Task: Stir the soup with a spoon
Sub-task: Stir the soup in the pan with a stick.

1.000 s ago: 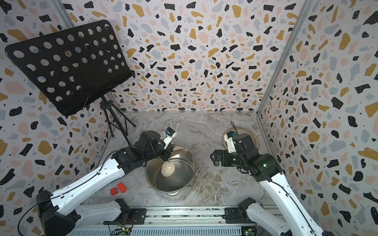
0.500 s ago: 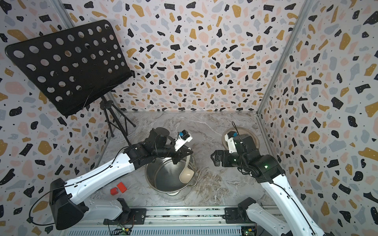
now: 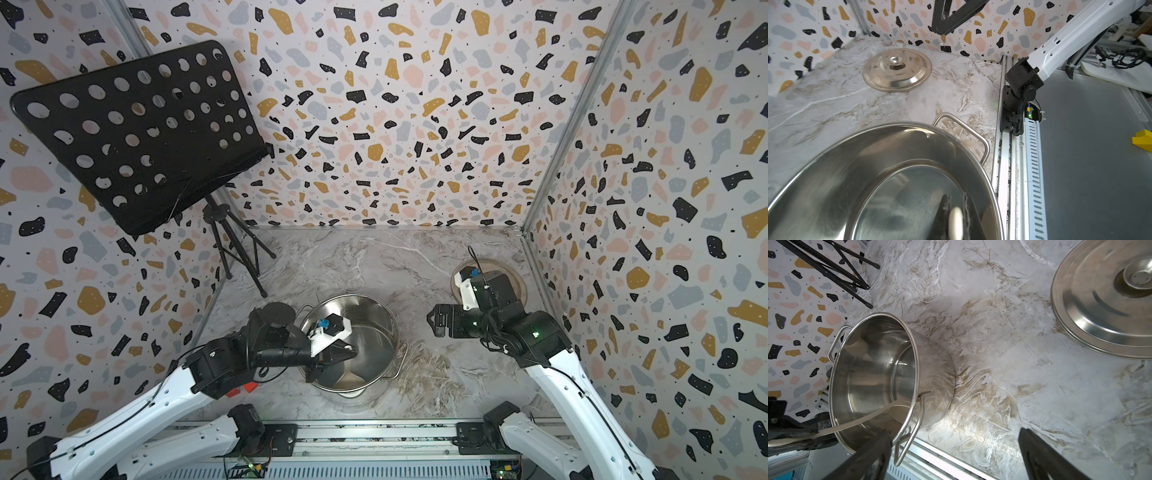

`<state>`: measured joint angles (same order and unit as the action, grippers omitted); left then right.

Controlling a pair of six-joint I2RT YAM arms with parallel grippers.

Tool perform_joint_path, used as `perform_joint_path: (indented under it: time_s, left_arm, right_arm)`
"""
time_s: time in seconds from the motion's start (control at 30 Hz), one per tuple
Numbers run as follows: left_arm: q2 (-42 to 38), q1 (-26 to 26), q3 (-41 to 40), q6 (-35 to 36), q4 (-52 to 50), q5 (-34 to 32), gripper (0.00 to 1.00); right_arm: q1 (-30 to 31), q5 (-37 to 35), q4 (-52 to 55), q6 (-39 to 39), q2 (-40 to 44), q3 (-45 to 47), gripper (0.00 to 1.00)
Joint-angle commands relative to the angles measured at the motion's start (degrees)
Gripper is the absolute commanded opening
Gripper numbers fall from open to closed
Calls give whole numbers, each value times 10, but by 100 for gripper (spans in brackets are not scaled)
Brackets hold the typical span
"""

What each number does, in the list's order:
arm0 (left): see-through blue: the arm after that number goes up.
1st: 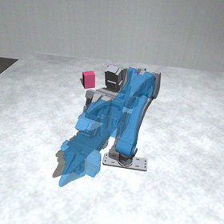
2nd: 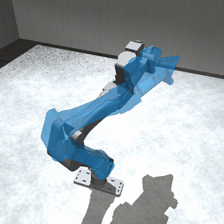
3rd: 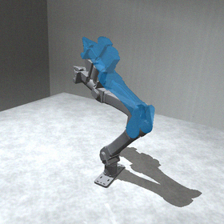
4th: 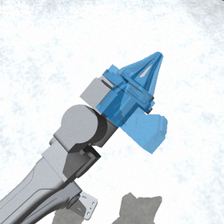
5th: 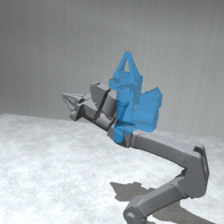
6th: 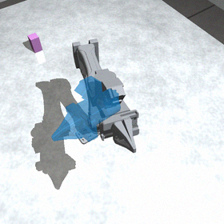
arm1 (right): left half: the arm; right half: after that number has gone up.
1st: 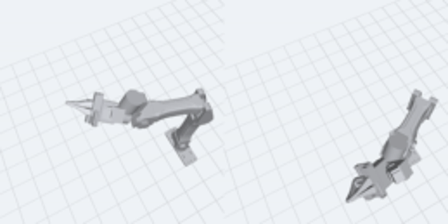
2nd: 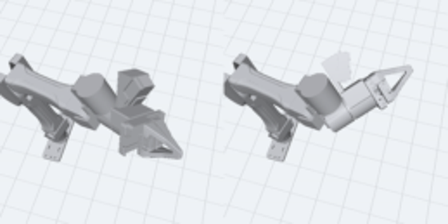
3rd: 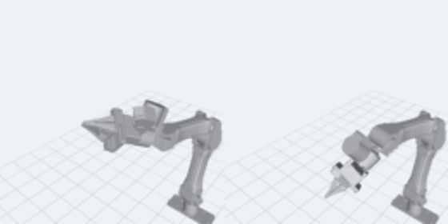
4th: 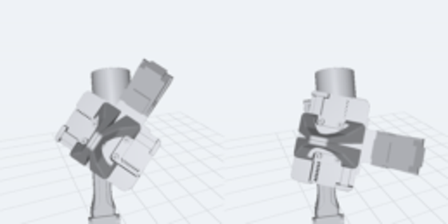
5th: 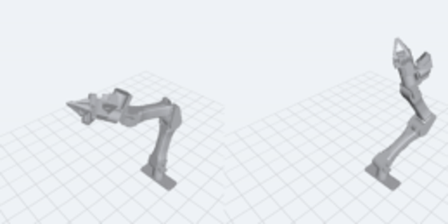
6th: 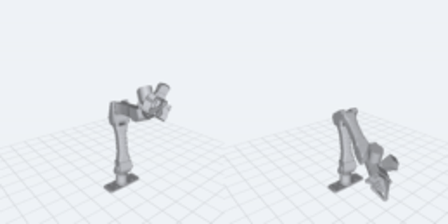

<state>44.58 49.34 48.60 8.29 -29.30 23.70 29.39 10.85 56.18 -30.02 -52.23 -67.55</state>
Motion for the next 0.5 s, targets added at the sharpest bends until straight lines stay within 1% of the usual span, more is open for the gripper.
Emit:
perform_joint_path:
  time_s: [0.0, 0.1, 0.2, 0.23, 0.3, 0.4, 0.47]
  left_arm:
    - [-36, 0, -9, -9, -13, -104, 0]
    - [-47, -3, -12, -17, -16, -213, 0]
    - [-35, -11, -10, -20, -7, -288, 0]
    - [-28, -15, -8, -20, 0, -298, 0]
    - [-9, -27, -5, -24, 19, -299, 0]
    - [23, -37, -2, -33, 64, -312, 0]
    - [53, -43, 7, -31, 98, -308, 0]
  right_arm:
    - [1, -1, -9, 0, -2, -8, 100]
    - [1, 4, -13, 0, -7, -8, 100]
    - [1, 4, -13, 1, -7, -10, 100]
    - [1, 3, -13, 1, -6, -11, 100]
    - [1, 2, -12, 1, -4, -12, 100]
    - [1, 3, -12, 1, 0, -13, 100]
    - [1, 3, -12, 1, 1, -13, 100]
